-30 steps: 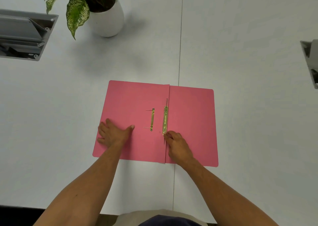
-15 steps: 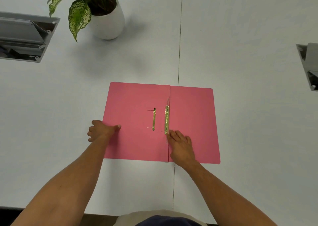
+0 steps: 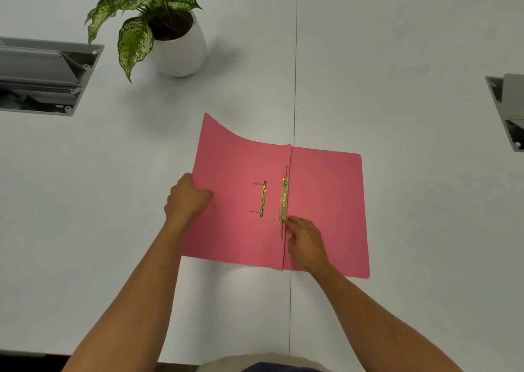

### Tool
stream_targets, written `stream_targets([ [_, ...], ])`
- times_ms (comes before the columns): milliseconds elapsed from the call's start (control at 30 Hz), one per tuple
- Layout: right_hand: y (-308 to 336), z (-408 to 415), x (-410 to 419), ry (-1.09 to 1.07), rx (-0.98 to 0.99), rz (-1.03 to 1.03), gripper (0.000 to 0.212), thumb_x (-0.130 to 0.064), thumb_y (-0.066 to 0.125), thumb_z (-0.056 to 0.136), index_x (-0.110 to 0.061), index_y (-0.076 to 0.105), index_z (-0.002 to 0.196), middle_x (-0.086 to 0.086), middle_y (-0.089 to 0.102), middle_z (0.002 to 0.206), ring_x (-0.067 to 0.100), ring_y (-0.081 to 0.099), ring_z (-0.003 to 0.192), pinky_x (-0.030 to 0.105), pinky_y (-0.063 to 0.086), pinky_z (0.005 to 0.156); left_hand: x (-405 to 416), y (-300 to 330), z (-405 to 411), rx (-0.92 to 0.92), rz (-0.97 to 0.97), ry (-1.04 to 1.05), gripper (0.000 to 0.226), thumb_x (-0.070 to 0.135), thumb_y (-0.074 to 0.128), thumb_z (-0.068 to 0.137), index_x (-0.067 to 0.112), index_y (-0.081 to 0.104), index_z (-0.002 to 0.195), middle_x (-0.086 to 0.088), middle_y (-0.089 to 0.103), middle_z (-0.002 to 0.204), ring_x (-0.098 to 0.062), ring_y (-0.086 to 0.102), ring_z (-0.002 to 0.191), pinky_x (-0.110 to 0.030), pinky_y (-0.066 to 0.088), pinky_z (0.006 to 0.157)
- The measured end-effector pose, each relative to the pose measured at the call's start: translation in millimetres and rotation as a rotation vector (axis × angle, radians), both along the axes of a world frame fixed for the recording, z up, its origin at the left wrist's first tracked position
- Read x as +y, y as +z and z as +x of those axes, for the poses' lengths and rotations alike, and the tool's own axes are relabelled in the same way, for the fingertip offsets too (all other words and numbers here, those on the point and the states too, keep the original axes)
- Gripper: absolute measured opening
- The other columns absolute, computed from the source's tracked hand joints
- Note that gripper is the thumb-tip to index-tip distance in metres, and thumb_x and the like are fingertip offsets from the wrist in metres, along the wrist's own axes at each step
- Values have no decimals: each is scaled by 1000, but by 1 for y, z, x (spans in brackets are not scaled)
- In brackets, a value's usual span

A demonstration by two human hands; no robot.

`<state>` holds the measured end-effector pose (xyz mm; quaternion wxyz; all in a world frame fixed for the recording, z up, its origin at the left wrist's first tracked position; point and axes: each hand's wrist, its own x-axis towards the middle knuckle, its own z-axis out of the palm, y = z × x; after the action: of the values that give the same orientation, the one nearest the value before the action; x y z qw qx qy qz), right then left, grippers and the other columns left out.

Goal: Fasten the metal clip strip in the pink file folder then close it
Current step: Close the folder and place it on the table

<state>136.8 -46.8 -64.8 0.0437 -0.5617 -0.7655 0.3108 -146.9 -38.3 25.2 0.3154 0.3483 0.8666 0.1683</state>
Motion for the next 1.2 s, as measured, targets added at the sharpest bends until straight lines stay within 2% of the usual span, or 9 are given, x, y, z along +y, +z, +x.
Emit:
stream_targets([
  [167,18,-7,10,-224,284,-289,50,4,47,90,-12,48,137,6,52,140,16,50,122,19,36,101,4,60,6,-534,153,-212,30,14,56,87,27,62,114,2,71,109,-18,72,87,-39,58,79],
  [300,32,-14,16,-241,405,-425,38,-10,49,96,-12,51,134,8,57,134,22,51,125,32,38,107,2,82,21,-735,143,-431,35,24,63,89,30,58,123,1,72,109,-21,72,91,-37,60,69],
  [433,41,-23,19,-224,534,-559,34,-30,43,101,-11,59,125,10,64,126,26,57,118,41,42,105,1,80,47,-860,130,-452,43,52,58,87,32,55,126,1,70,113,-26,72,92,-36,60,62],
  [633,51,6,32,-527,817,-723,61,-62,26,95,-21,60,125,9,67,122,27,62,110,44,49,93,1,44,82,-795,77,-489,59,64,55,82,37,48,133,8,58,129,-13,60,114,-37,55,88],
  [867,55,88,60,-891,1099,-618,73,-74,32,85,-16,63,117,12,64,121,31,59,111,49,46,95,-4,-13,113,-535,-7,-371,65,52,65,82,23,45,137,-4,48,143,-25,46,129,-43,39,104],
  [967,52,113,61,-941,1048,-564,73,-77,42,78,-21,64,119,9,64,124,30,60,112,51,46,98,-5,-30,120,-447,-29,-180,63,37,68,85,14,42,137,-11,47,143,-29,49,126,-44,42,102],
  [1033,48,120,57,-930,960,-556,66,-74,49,77,-24,66,116,3,69,114,23,65,101,43,54,84,-5,-38,122,-424,-66,-126,66,35,68,85,10,39,139,-14,47,142,-31,50,125,-45,42,103],
  [1100,44,120,52,-855,780,-482,46,-61,56,84,-25,69,111,-2,73,103,14,70,86,33,57,71,-4,-44,124,-433,-73,-94,68,33,69,85,8,37,140,-15,47,142,-32,50,124,-47,42,105],
  [1200,33,111,45,-740,528,-327,26,-28,56,92,-27,62,117,0,71,110,17,70,90,42,59,82,-4,-49,126,-496,-46,-15,66,29,69,86,8,36,140,-15,52,137,-32,54,119,-47,45,102],
])
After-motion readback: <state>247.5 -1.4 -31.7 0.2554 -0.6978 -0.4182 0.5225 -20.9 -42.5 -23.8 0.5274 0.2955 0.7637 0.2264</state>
